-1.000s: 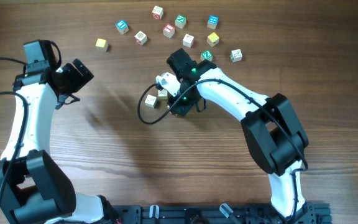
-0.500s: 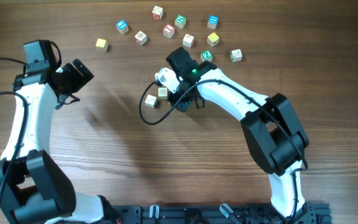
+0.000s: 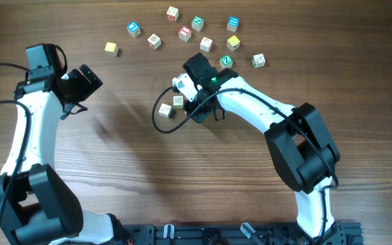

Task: Form a circle
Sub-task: 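Lower the 1 block beside the M and fish blocks and release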

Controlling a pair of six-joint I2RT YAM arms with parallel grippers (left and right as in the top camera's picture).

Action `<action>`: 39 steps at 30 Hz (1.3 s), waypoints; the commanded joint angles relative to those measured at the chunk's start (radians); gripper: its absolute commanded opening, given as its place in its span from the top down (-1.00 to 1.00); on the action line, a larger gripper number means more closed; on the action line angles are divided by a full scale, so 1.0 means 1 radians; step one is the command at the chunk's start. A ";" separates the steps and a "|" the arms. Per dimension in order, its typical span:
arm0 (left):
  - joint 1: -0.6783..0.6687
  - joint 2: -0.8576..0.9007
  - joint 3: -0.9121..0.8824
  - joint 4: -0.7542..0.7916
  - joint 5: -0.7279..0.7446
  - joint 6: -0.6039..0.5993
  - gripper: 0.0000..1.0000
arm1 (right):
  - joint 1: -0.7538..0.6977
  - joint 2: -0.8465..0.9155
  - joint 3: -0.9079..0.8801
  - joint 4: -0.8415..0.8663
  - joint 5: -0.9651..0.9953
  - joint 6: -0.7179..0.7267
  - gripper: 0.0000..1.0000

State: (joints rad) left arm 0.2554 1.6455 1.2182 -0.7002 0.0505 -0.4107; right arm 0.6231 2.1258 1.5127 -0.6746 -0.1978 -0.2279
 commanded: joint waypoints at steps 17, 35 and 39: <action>0.002 0.004 -0.005 0.000 0.001 -0.016 -1.00 | -0.002 0.012 -0.034 0.003 0.032 0.071 0.31; 0.002 0.004 -0.005 0.000 0.001 -0.016 -1.00 | 0.002 0.011 -0.034 0.008 0.042 0.095 0.23; 0.002 0.004 -0.005 0.000 0.001 -0.016 -1.00 | 0.002 0.011 -0.029 0.012 0.041 0.100 0.26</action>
State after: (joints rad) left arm 0.2554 1.6455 1.2182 -0.7002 0.0505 -0.4107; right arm 0.6231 2.1258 1.4853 -0.6666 -0.1738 -0.1413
